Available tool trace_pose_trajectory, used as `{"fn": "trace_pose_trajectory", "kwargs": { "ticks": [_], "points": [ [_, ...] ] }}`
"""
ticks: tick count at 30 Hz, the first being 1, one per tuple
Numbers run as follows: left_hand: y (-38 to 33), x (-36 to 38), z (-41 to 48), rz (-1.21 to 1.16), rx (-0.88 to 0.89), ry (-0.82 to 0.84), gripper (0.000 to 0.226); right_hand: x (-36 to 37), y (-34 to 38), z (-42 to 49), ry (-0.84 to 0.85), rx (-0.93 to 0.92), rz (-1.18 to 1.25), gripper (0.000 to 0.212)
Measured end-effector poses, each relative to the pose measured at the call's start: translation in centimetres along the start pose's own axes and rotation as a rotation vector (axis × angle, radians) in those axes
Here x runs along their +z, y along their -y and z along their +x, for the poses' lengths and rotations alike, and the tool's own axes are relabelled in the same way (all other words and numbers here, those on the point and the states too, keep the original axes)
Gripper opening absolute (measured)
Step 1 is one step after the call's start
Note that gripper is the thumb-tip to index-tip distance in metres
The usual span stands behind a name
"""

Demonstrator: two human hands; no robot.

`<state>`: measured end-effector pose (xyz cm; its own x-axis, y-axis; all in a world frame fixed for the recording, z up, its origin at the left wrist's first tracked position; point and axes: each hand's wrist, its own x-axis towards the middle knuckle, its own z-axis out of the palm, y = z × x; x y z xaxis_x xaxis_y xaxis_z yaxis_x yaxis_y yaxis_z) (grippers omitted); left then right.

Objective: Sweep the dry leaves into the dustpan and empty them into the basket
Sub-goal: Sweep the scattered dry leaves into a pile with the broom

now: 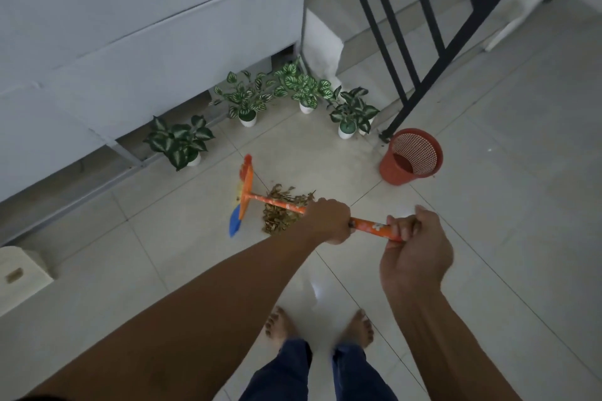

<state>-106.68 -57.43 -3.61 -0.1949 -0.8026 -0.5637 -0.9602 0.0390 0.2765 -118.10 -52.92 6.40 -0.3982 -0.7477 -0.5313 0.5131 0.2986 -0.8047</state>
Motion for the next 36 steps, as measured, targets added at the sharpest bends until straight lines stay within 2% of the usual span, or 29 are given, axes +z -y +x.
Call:
{"fn": "trace_pose_trajectory", "kwargs": {
  "ticks": [6, 10, 15, 18, 24, 27, 29, 32, 36],
  "points": [
    [0.2, 1.8, 0.9, -0.021, 0.026, 0.154, 0.042, -0.6, -2.2, 0.4, -0.124, 0.044, 0.023, 0.042],
    [-3.6, 1.5, 0.7, 0.01, 0.064, 0.238, 0.037, -3.1, 0.0, 0.8, -0.164, -0.016, 0.024, 0.024],
    [-8.2, -1.8, 0.8, 0.008, 0.05, 0.122, 0.015, -4.0, 5.6, 2.4, -0.164, -0.026, 0.245, 0.03],
    [-10.4, -4.1, 0.9, -0.069, 0.026, -0.033, 0.019, -3.7, 9.0, 3.6, -0.058, -0.1, 0.263, 0.033],
    [-13.3, -7.5, 2.6, -0.272, 0.028, -0.248, 0.029, -1.5, 13.6, 5.6, 0.2, -0.319, 0.066, 0.042],
    [-14.7, -7.6, 3.9, -0.378, 0.064, -0.331, 0.026, -0.9, 14.8, 6.3, 0.246, -0.453, -0.109, 0.044],
    [-15.6, -6.9, 4.9, -0.442, 0.087, -0.316, 0.028, -1.2, 14.6, 6.7, 0.245, -0.531, -0.199, 0.044],
    [-16.2, -5.0, 6.2, -0.405, 0.087, -0.255, 0.03, -2.2, 12.8, 7.5, 0.234, -0.583, -0.314, 0.034],
    [-15.5, -2.1, 7.0, -0.351, 0.014, -0.194, 0.024, -4.1, 10.2, 8.6, 0.236, -0.507, -0.396, 0.039]
  ]
}}
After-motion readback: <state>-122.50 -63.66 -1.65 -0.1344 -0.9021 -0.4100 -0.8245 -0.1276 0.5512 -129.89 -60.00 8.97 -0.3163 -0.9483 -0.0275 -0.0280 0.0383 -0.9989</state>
